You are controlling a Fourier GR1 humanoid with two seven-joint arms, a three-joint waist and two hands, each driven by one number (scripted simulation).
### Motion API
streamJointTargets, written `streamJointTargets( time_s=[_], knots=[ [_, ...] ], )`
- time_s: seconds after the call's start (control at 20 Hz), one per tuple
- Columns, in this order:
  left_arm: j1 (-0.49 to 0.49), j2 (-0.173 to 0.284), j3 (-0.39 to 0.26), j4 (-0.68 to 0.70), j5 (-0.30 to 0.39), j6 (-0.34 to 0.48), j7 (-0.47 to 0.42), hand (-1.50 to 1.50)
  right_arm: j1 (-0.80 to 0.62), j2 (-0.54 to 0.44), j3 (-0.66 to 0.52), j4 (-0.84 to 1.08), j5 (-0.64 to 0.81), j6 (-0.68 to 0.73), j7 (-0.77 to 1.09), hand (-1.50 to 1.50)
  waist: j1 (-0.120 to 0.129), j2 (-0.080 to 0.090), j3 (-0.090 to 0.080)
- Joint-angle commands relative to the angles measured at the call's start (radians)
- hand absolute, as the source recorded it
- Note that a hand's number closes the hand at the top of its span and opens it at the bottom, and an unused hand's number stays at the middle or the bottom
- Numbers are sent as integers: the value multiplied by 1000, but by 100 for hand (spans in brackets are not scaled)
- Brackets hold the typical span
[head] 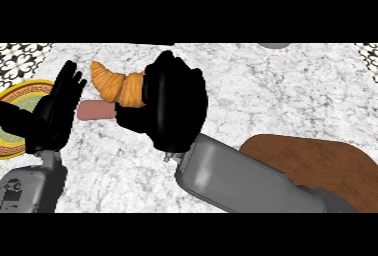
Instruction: Pick the croissant from the cutting board and place it in the pot
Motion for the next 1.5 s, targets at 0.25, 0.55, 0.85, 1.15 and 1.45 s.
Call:
streamJointTargets(
  time_s=[0.25, 0.55, 0.85, 1.15, 1.45],
  knots=[
    [-19, -3, 5, -4, -8, 17, 18, 0, -75, 14, 17, 296, 139, 82, 248, 150, -25, 3, 1],
    [12, -13, 0, 4, -11, 2, -34, 0, -102, 14, -9, 422, 30, 44, 191, 150, -6, 12, 1],
    [12, 1, 6, -1, 1, -14, -14, 0, 38, 14, -90, 425, -91, -141, 123, -150, -8, 14, 4],
    [-27, -26, -5, 45, -14, 1, -35, 0, 68, 14, -100, 444, -318, -320, -125, -150, 9, 26, 4],
    [-13, -19, 6, 20, -6, 2, -12, 0, 101, 14, -144, 354, -388, -585, -306, -150, -14, 17, 4]
  ],
)
